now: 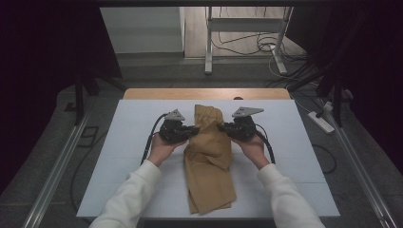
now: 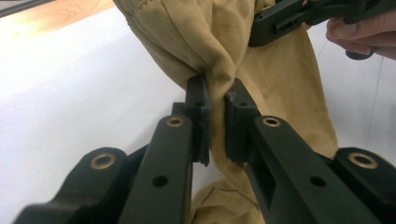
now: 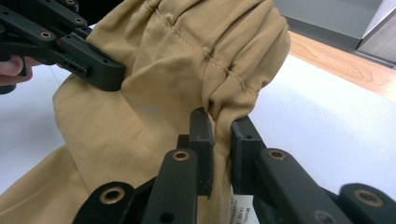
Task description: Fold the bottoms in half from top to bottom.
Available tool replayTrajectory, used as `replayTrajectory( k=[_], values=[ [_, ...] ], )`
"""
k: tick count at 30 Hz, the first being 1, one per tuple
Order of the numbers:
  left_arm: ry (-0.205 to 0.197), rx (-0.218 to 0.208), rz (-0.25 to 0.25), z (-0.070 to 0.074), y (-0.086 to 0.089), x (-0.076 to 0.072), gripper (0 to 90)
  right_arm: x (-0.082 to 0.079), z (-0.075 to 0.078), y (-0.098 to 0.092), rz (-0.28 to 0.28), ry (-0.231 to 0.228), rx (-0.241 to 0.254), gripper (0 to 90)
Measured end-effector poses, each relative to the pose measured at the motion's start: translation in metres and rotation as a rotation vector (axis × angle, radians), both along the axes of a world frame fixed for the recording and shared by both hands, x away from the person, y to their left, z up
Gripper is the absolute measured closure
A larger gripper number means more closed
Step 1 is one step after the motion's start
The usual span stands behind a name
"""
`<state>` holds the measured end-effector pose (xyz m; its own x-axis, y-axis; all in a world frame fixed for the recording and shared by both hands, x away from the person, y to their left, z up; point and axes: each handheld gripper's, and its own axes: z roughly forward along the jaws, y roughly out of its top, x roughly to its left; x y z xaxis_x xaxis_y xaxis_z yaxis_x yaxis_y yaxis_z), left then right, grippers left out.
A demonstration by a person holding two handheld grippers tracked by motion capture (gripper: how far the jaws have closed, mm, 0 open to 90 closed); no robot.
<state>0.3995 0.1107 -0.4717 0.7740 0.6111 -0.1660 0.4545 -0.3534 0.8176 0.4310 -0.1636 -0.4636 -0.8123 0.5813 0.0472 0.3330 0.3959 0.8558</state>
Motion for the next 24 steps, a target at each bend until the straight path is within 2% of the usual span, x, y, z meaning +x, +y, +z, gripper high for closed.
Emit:
replayTrajectory(
  k=[14, 24],
  values=[
    [0.000, -0.002, -0.009, -0.003, -0.001, -0.009, 81.7, -0.011, -0.003, -0.003, 0.005, -0.003, 0.015, 81.2],
    [-0.001, 0.012, -0.012, -0.003, 0.000, -0.014, 81.3, -0.015, -0.005, -0.002, 0.009, 0.000, 0.015, 81.2]
  ],
)
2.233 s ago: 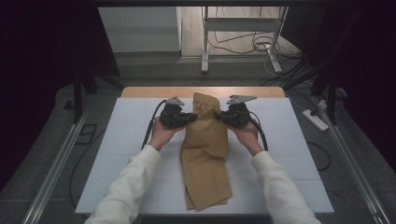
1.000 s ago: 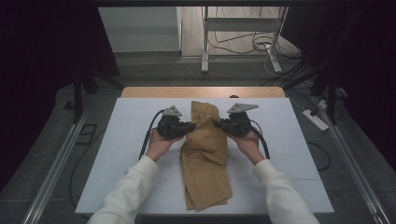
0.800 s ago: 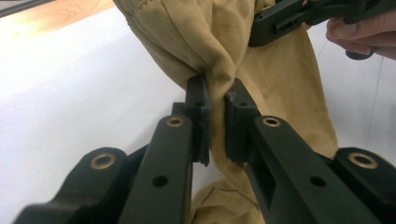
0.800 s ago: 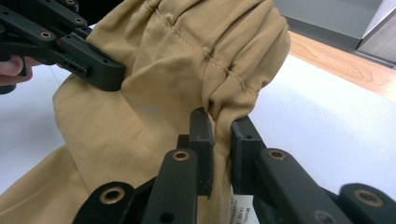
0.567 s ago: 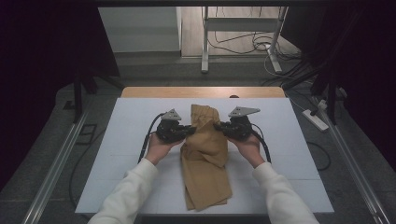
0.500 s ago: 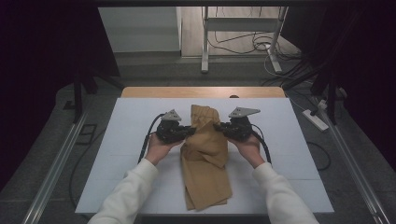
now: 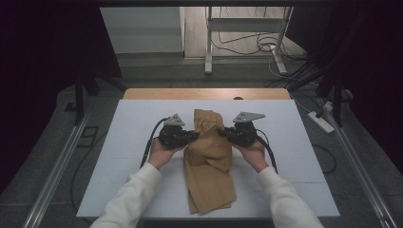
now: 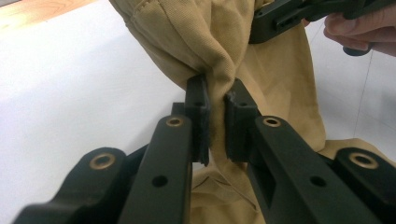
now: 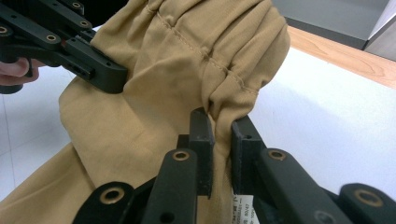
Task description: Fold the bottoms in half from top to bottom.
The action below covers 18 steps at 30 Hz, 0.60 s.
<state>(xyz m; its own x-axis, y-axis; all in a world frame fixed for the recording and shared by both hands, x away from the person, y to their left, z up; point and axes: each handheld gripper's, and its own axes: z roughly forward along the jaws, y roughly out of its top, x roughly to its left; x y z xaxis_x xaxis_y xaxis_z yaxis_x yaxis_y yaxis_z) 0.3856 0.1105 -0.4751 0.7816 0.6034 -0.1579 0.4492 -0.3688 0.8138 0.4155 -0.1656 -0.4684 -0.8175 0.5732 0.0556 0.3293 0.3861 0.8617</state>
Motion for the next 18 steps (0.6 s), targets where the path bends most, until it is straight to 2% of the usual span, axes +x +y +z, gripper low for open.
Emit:
replayTrajectory(
  k=[18],
  values=[
    [0.004, -0.004, -0.005, 0.001, 0.000, -0.010, 80.9, -0.012, 0.003, -0.001, 0.006, -0.005, 0.009, 81.2]
  ],
)
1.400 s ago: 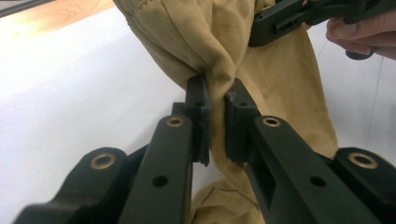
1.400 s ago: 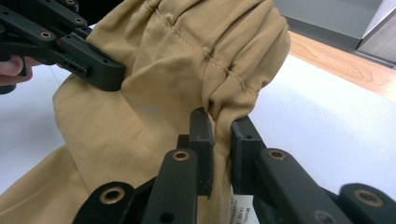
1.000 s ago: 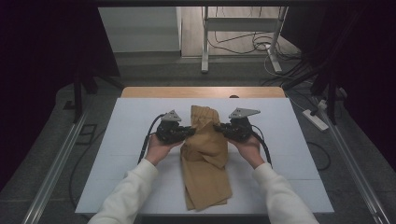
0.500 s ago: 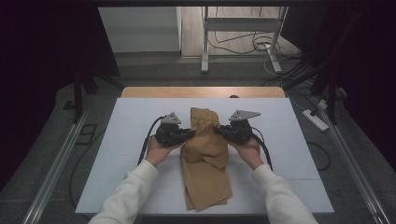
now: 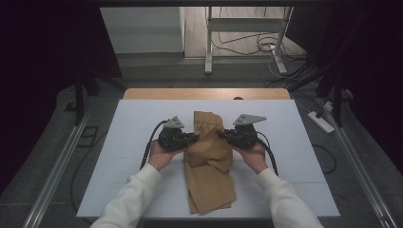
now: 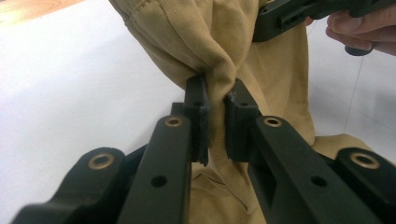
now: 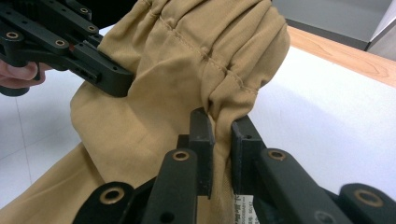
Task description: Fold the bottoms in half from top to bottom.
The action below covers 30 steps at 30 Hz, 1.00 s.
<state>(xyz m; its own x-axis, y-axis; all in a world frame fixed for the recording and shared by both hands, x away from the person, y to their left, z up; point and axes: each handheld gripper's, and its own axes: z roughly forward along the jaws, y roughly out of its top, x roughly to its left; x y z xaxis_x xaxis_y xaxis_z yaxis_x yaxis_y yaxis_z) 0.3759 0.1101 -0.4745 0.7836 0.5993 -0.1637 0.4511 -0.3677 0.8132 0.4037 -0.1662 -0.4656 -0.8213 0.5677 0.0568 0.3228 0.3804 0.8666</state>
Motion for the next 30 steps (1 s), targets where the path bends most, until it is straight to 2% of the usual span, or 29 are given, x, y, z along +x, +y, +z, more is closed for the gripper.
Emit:
replayTrajectory(
  k=[15, 30],
  values=[
    [0.001, 0.016, -0.018, -0.002, -0.001, -0.016, 80.2, -0.018, 0.002, -0.001, 0.021, -0.009, -0.003, 80.9],
    [0.013, 0.015, -0.042, -0.007, -0.001, -0.028, 79.9, -0.030, -0.001, -0.004, 0.043, -0.004, -0.013, 80.9]
  ],
)
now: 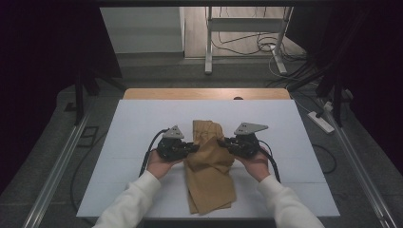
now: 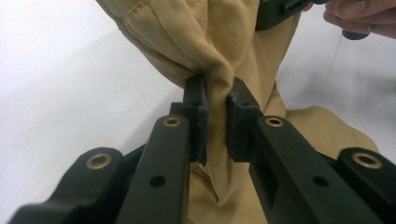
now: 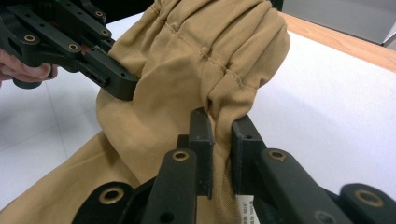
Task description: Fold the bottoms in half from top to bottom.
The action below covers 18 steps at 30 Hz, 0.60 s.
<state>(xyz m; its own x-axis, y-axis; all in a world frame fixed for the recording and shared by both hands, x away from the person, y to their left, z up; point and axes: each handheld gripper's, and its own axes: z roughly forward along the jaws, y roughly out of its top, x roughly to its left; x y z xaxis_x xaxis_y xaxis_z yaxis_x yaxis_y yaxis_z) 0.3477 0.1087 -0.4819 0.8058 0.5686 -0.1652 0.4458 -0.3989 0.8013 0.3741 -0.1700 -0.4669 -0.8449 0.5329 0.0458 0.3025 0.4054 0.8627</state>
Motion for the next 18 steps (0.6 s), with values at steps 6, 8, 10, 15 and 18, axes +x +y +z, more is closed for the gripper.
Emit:
replayTrajectory(
  k=[6, 8, 10, 15, 18],
  values=[
    [0.001, 0.005, -0.008, -0.001, -0.001, -0.002, 79.8, -0.005, -0.001, -0.001, 0.006, -0.003, -0.003, 80.9],
    [0.001, 0.009, -0.011, -0.001, -0.001, -0.003, 79.7, -0.006, -0.001, -0.002, 0.008, 0.001, -0.006, 80.9],
    [0.001, 0.012, -0.016, -0.001, 0.000, -0.005, 79.6, -0.007, -0.002, -0.002, 0.010, 0.003, 0.000, 80.8],
    [0.006, 0.016, -0.027, -0.004, 0.001, -0.011, 79.1, -0.012, -0.004, -0.004, 0.023, 0.004, -0.006, 80.5],
    [0.009, 0.021, -0.033, -0.006, 0.001, -0.013, 79.1, -0.017, -0.005, -0.004, 0.033, 0.002, -0.012, 80.5]
  ],
)
